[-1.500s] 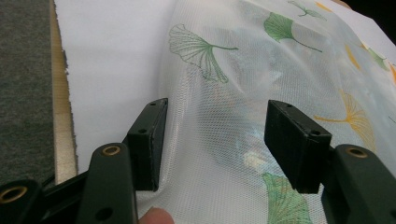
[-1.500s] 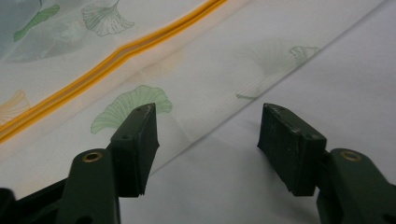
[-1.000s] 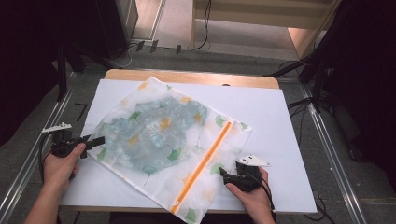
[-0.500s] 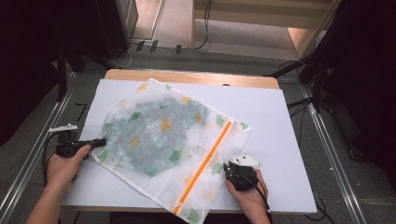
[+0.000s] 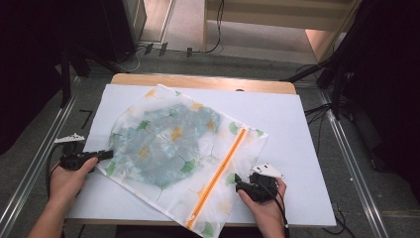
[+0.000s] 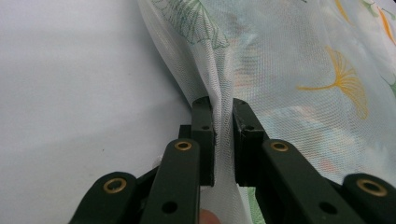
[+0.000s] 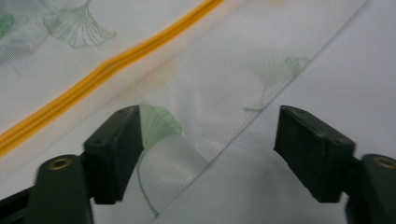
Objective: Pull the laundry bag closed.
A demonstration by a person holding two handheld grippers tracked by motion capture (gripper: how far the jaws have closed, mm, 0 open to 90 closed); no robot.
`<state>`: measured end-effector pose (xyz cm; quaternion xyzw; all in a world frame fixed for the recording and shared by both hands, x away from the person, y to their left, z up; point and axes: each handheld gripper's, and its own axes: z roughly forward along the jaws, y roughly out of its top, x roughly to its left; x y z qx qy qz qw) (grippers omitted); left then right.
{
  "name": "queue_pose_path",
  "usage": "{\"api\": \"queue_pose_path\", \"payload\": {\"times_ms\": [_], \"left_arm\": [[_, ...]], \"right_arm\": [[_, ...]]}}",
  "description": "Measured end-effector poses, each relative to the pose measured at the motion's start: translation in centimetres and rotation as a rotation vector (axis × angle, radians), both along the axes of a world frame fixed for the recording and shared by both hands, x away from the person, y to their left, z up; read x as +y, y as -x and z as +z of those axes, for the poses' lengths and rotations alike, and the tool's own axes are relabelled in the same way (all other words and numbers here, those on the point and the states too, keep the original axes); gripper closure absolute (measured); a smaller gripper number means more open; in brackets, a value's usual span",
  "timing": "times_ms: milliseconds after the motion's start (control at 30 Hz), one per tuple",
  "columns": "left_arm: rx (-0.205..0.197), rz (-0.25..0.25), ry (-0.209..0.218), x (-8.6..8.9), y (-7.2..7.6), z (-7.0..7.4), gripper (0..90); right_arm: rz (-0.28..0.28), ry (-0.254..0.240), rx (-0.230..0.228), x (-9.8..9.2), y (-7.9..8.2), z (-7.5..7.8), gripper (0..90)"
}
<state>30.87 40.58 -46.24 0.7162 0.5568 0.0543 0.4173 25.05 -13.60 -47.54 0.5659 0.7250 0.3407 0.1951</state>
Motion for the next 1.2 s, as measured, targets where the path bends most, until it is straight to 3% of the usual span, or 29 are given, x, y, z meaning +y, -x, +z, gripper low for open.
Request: {"api": "queue_pose_path", "payload": {"times_ms": [67,100,200,500,767,800,833,967,1100,1200], "left_arm": [[0.001,-0.003,-0.003,0.0,0.0,0.0,82.4],[0.002,-0.003,-0.002,0.0,0.0,0.0,82.3],[0.004,-0.004,-0.001,0.0,0.0,0.0,82.3],[0.012,-0.005,0.004,0.0,-0.2,-0.1,82.2],[0.011,-0.004,0.003,0.0,-0.2,-0.1,82.2],[0.011,-0.003,0.003,-0.1,-0.2,-0.1,82.2],[0.010,-0.002,0.003,-0.1,-0.1,-0.2,82.1],[0.008,-0.001,0.002,-0.1,-0.1,-0.2,82.1],[0.007,-0.003,0.000,-0.1,-0.1,-0.2,82.1],[0.001,-0.008,-0.010,-0.2,0.0,-0.1,82.4]], "right_arm": [[0.028,-0.007,0.047,0.1,-0.3,-0.5,14.6],[0.053,0.035,0.042,0.6,-0.4,-0.5,14.4],[0.084,0.072,0.038,1.2,-0.4,-0.5,17.3],[0.139,0.058,0.028,1.0,-0.5,-0.4,28.5],[0.133,0.062,0.016,0.9,-0.6,-0.2,53.6],[0.134,0.060,0.014,1.0,-0.6,-0.2,70.2],[0.181,0.038,0.001,1.5,-0.4,-0.2,88.7],[0.179,0.059,-0.001,1.9,-0.5,-0.1,90.0],[0.200,-0.018,0.026,1.0,-1.0,-0.2,90.0],[0.222,-0.026,0.015,1.1,-0.9,-0.1,90.0]]}}
